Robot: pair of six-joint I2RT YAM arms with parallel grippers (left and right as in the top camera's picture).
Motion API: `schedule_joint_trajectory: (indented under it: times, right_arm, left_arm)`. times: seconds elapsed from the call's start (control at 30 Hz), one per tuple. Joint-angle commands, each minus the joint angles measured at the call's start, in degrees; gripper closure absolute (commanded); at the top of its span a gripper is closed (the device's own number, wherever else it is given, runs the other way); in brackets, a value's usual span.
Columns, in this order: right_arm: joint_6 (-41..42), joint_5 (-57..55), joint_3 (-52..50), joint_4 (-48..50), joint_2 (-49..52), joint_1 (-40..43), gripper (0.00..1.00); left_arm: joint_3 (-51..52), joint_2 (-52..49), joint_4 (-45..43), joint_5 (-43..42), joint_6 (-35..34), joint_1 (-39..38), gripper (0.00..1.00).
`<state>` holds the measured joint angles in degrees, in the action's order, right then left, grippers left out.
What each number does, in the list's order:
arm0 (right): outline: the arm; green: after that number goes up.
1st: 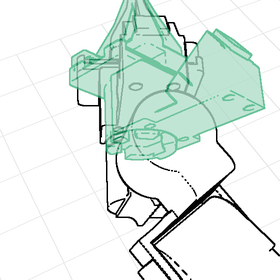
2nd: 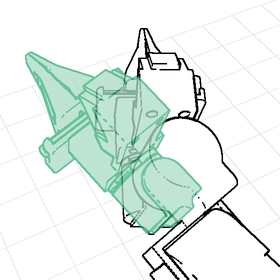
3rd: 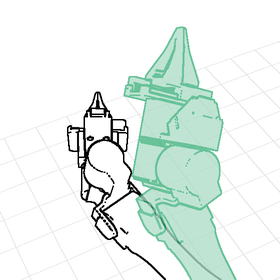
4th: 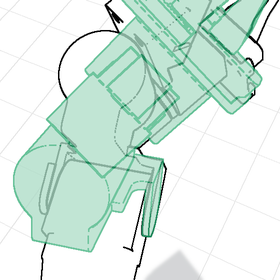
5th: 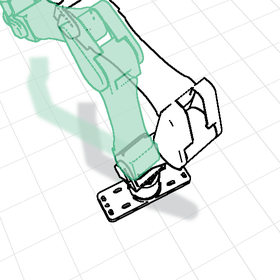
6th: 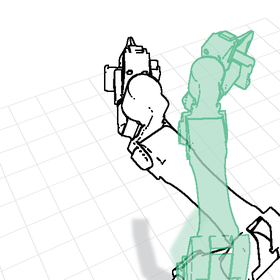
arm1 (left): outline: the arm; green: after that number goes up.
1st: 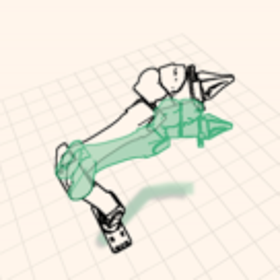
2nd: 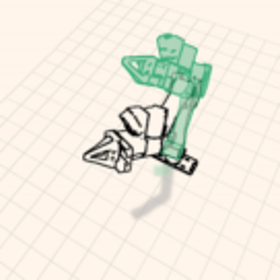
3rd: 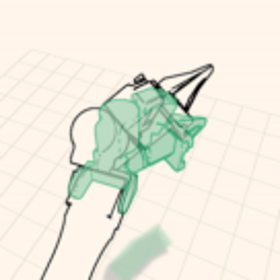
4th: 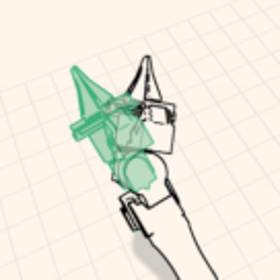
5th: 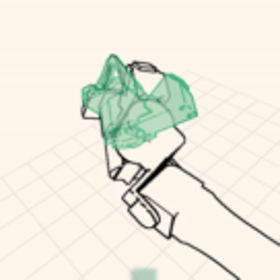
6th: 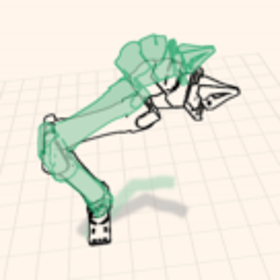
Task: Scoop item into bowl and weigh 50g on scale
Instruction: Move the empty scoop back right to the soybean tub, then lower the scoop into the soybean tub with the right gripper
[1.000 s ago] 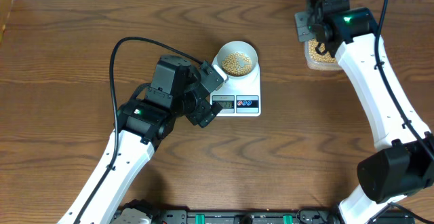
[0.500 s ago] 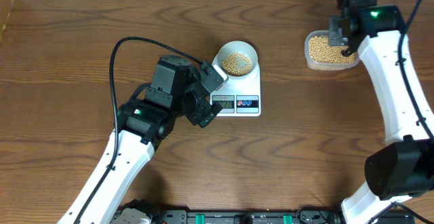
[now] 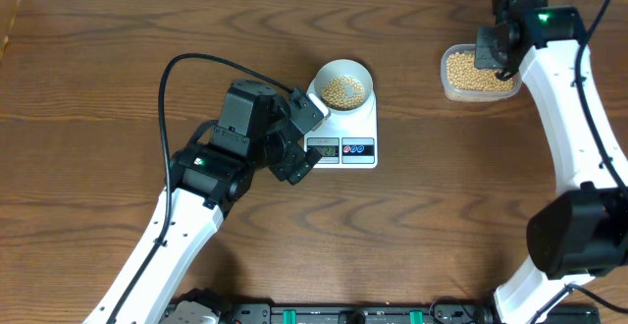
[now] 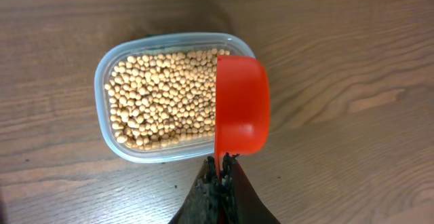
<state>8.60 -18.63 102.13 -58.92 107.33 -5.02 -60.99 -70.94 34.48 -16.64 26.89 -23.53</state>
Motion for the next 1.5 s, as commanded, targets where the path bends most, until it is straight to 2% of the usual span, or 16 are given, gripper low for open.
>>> schedule_joint_trajectory:
  times: [0.0, 0.9, 1.47]
  right_arm:
    - [1.0, 0.2, -0.7, 0.4, 2.1, 0.1, 0.99]
    - [1.0, 0.3, -0.8, 2.6, 10.1, 0.5, 0.99]
    - [-1.0, 11.1, -0.9, 2.5, 10.7, 3.4, 0.99]
  left_arm:
    - [-0.1, 0.2, 0.0, -0.7, 0.5, 0.1, 0.14]
    - [-0.1, 0.2, 0.0, -0.7, 0.5, 0.1, 0.14]
    - [-0.1, 0.2, 0.0, -0.7, 0.5, 0.1, 0.14]
